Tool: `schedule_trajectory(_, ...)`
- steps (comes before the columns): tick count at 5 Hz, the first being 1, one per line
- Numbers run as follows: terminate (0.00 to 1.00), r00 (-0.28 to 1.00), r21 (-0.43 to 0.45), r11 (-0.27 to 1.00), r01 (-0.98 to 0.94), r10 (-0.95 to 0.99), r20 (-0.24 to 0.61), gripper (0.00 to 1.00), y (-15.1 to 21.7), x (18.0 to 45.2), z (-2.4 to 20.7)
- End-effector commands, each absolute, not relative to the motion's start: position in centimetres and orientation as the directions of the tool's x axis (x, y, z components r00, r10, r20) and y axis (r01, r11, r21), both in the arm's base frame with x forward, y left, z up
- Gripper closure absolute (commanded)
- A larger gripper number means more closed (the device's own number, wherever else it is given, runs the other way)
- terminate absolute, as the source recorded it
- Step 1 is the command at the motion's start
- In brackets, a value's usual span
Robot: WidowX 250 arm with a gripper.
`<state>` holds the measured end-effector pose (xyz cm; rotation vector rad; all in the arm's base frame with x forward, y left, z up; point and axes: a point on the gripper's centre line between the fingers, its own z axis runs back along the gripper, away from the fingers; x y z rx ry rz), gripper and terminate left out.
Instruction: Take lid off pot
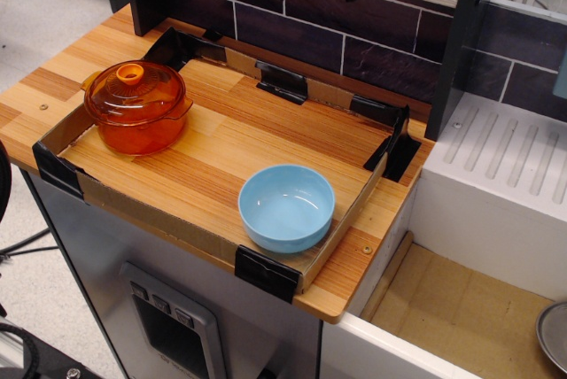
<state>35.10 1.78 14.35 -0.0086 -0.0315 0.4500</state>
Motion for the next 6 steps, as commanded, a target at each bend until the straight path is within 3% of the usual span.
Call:
schedule_trajectory(1, 0.0, 0.9, -0.015, 0.9, -0.435, 0.435, 0.029, 0.0, 1.8, 35.1, 14.3)
schedule_trajectory(2, 0.0, 0.889, -0.104, 0.898, -0.428, 0.439, 0.134, 0.0, 4.4, 33.4, 14.4)
schedule_trajectory(3, 0.0, 0.895, -0.082, 0.909, -0.409, 0.417, 0.156, 0.0, 7.8, 32.1, 14.2)
schedule_trajectory(5, 0.0, 0.913, -0.099, 0.916, -0.388, 0.397, 0.095, 0.0, 12.2, 30.1, 12.5)
schedule_trajectory(6, 0.0, 0.9, -0.059, 0.912, -0.407, 0.411, 0.145, 0.0, 14.3, 29.5, 12.2)
